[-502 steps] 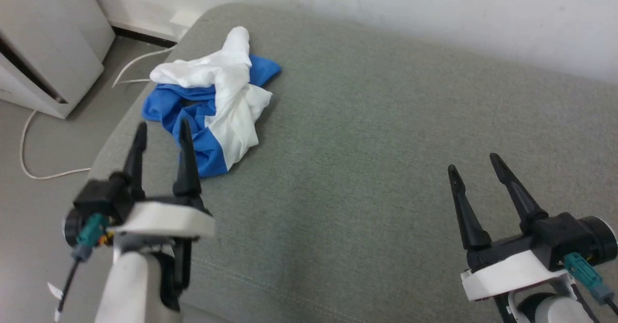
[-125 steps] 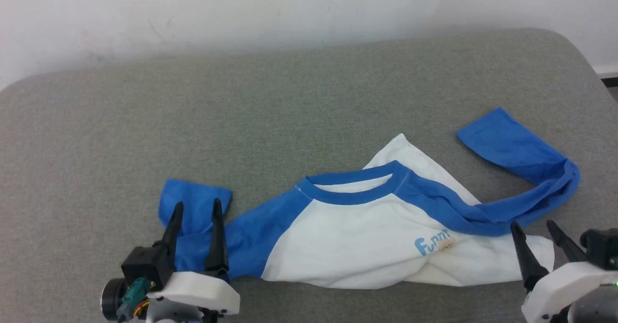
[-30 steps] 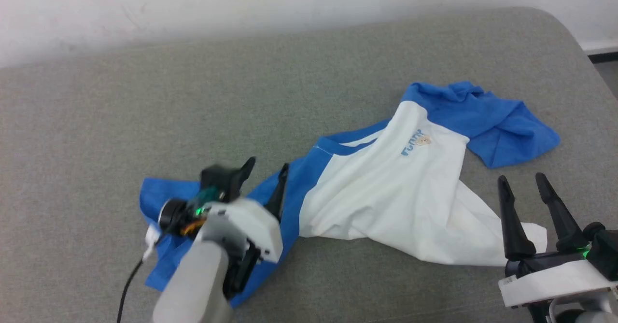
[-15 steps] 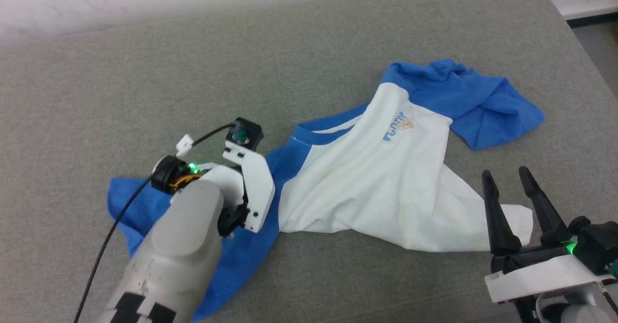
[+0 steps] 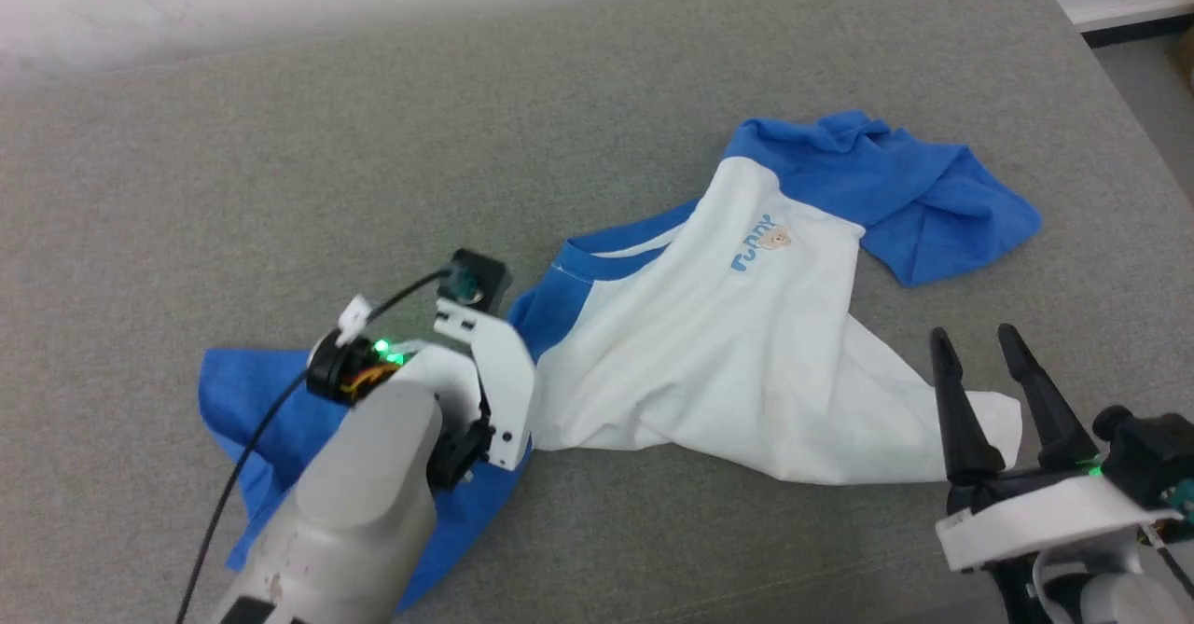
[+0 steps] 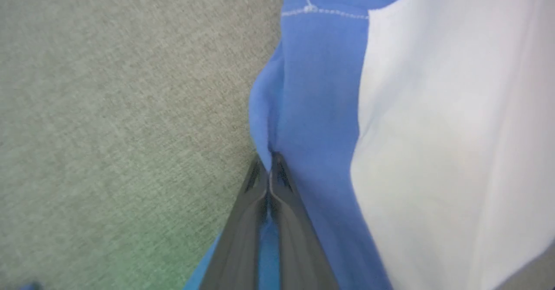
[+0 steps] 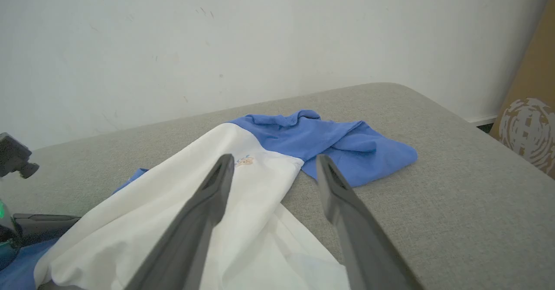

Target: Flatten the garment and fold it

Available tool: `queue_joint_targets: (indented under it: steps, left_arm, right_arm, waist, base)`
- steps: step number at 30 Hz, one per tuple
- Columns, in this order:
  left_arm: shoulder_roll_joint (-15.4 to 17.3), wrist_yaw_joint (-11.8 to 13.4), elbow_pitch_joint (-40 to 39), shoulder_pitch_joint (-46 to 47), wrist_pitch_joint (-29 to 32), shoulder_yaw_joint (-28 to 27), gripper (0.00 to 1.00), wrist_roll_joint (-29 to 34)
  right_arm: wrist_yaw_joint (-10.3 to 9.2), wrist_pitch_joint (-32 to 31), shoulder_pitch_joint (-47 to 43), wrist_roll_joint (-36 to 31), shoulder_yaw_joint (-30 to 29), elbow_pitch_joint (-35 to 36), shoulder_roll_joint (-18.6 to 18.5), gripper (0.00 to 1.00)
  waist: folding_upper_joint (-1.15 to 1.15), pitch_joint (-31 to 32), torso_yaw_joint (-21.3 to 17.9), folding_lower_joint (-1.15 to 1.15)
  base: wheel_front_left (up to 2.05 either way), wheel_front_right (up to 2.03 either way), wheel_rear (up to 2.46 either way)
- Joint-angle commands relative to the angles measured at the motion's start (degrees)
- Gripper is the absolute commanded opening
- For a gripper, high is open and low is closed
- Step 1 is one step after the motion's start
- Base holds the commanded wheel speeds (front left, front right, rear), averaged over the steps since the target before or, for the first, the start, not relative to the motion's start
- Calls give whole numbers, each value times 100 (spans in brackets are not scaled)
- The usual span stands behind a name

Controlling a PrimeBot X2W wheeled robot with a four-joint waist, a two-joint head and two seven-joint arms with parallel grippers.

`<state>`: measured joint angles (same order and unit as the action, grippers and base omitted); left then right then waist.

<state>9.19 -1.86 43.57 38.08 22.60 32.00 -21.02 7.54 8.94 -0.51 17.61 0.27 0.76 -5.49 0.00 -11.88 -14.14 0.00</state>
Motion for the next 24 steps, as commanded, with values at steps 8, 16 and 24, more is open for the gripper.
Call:
queue_joint_targets:
  steps: [8,16,24]
  left_arm:
    - [175,709,-778,-627,-1523,-520,0,-136]
    - [127,868,-1838,-535,-1767,-482,0,-47]
    - [-27,1014,-2812,-360,-1858,-289,0,147]
  right_arm:
    - [-5,-485,1237,605,-75,-1043,-532,100]
    - [-5,-1646,3517,1511,669,-2786,-1376,100]
    - [-5,-3294,5342,2043,1831,-3726,-2056,100]
  waist:
    - [0,-30,278,0]
    - [0,-676,693,0]
    - [0,-1423,1173,0]
  base:
    - [0,0,0]
    - [0,0,0]
    - [0,0,0]
